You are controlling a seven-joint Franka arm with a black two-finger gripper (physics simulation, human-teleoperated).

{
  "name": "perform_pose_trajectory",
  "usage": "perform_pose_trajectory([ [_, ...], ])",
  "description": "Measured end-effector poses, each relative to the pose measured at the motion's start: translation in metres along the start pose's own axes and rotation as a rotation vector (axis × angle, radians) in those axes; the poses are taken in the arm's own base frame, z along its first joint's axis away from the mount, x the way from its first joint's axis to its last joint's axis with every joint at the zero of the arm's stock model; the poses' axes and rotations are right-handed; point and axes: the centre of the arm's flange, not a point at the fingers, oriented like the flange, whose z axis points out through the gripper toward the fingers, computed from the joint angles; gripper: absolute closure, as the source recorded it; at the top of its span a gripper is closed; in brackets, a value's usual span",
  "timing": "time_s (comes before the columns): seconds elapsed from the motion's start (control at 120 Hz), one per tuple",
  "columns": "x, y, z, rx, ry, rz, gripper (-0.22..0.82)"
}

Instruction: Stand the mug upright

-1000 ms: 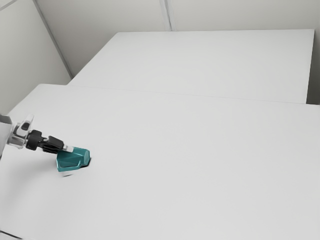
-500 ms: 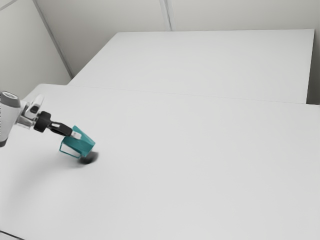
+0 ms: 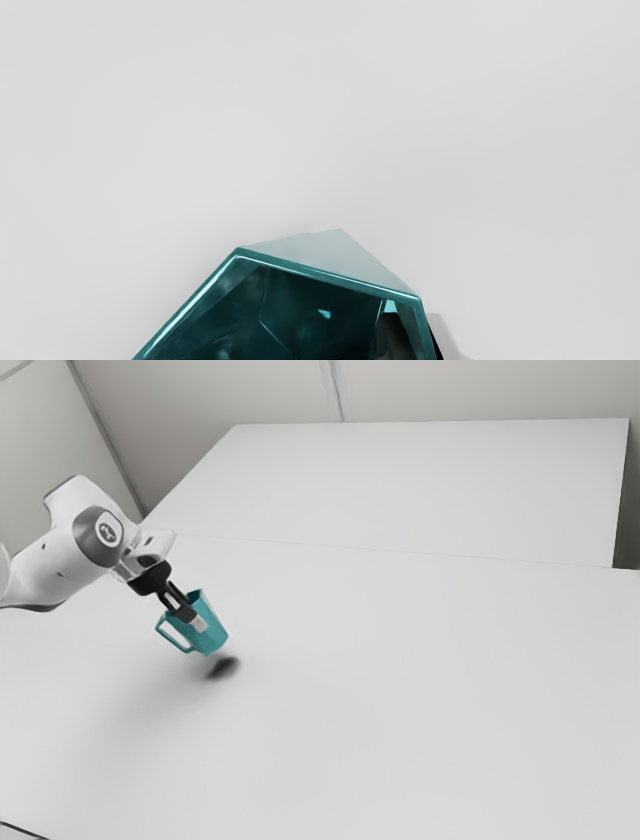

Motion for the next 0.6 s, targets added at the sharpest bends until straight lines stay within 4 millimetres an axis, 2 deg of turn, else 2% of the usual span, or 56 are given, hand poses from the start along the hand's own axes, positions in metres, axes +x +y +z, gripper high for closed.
perform_pose_trajectory([
  [0.183, -0.003, 0.001, -0.008, 0.125, -0.06, 0.026, 0.76],
  [0.35, 0.0, 0.008, 0.002, 0.201, -0.095, 0.043, 0.77],
  [0.467, 0.017, 0.027, 0.014, 0.236, -0.108, 0.082, 0.78],
  [0.6, 0.05, 0.067, 0.033, 0.243, -0.108, 0.145, 0.78],
])
